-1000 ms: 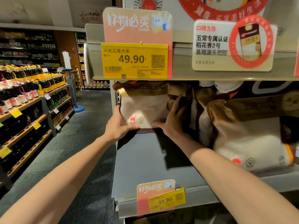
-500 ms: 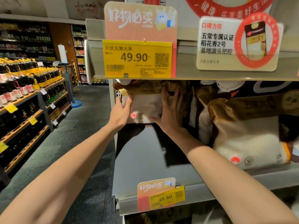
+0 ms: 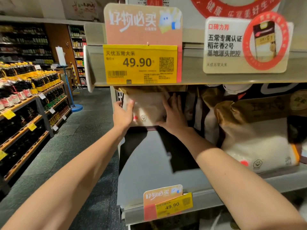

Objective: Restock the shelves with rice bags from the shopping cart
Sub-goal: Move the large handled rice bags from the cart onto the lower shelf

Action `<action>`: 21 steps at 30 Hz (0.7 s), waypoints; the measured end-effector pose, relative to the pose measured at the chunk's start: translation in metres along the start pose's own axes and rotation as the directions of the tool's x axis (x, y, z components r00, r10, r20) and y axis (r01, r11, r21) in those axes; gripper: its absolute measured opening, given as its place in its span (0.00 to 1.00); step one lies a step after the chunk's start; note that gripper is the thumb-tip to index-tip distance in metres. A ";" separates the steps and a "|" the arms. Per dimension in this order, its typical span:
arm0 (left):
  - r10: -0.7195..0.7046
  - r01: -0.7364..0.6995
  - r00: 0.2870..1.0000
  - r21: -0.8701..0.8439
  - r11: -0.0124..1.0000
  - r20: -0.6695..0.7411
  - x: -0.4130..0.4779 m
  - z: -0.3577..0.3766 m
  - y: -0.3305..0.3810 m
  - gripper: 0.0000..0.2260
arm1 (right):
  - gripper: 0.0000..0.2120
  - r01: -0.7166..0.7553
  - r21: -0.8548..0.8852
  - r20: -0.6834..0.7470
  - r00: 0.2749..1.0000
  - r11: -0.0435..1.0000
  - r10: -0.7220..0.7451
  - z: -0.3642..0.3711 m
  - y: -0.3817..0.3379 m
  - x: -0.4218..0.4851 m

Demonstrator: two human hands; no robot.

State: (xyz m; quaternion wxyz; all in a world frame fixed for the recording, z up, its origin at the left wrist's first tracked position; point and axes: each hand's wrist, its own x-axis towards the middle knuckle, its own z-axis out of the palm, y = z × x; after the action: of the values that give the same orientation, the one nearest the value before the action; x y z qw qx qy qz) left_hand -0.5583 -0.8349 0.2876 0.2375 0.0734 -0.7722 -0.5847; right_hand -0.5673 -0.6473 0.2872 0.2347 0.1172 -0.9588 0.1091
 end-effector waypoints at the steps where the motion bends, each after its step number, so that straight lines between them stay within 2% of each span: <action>1: 0.099 -0.095 0.994 0.078 0.992 -0.042 -0.010 -0.001 -0.008 0.29 | 0.54 0.006 -0.005 -0.011 1.000 1.000 -0.006 0.006 0.001 -0.005; 2: 0.246 -0.225 0.966 0.210 0.951 -0.075 -0.019 -0.002 -0.016 0.31 | 0.54 0.013 -0.029 -0.016 1.000 0.999 -0.014 0.012 0.002 -0.010; 4: 0.572 -0.497 0.820 0.479 0.724 -0.014 -0.030 -0.003 -0.030 0.36 | 0.53 0.013 -0.071 -0.008 1.000 0.997 -0.014 0.020 0.001 -0.017; 5: 0.679 -0.604 0.728 0.552 0.575 0.090 -0.031 -0.004 -0.032 0.39 | 0.53 -0.006 -0.067 -0.011 1.000 0.998 0.006 0.021 0.000 -0.017; 7: 0.750 -0.704 0.584 0.654 0.278 0.310 -0.022 -0.005 -0.033 0.44 | 0.54 -0.062 -0.032 -0.025 0.998 0.998 0.061 0.018 -0.002 -0.014; 8: 0.733 -0.693 0.558 0.704 0.153 0.390 -0.016 -0.006 -0.031 0.47 | 0.54 -0.074 -0.024 -0.024 0.997 0.997 0.074 0.016 -0.002 -0.012; 9: 0.696 -0.665 0.568 0.743 0.074 0.439 -0.009 -0.006 -0.031 0.49 | 0.55 -0.080 -0.026 -0.015 0.997 0.996 0.080 0.016 -0.001 -0.009; 11: 0.606 -0.608 0.626 0.794 -0.015 0.490 0.006 -0.007 -0.030 0.52 | 0.56 -0.077 -0.044 -0.008 0.997 0.996 0.076 0.015 0.001 -0.006; 13: 0.514 -0.554 0.673 0.823 -0.127 0.532 0.014 -0.006 -0.030 0.48 | 0.56 -0.075 -0.080 0.000 0.997 0.994 0.075 0.016 -0.002 -0.002; 14: 0.468 -0.534 0.696 0.828 -0.169 0.545 0.018 -0.005 -0.029 0.45 | 0.55 -0.075 -0.109 0.004 0.997 0.991 0.076 0.017 -0.005 0.001; 16: 0.370 -0.526 0.757 0.838 -0.145 0.539 0.024 0.001 -0.024 0.39 | 0.54 -0.086 -0.133 -0.003 0.996 0.987 0.086 0.015 -0.012 0.007; 18: 0.305 -0.533 0.799 0.845 -0.042 0.519 0.025 0.004 -0.018 0.35 | 0.52 -0.093 -0.115 0.015 0.995 0.989 0.095 0.015 -0.014 0.014; 21: 0.295 -0.571 0.797 0.817 0.083 0.527 0.014 0.000 -0.019 0.33 | 0.45 -0.110 -0.015 0.056 0.992 0.994 0.111 0.014 -0.006 0.011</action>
State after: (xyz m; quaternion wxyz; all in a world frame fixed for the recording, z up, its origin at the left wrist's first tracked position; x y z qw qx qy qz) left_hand -0.5740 -0.8464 0.2737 0.2143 -0.0984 -0.9659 0.1068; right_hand -0.5812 -0.6586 0.2819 0.2017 0.0654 -0.9707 0.1128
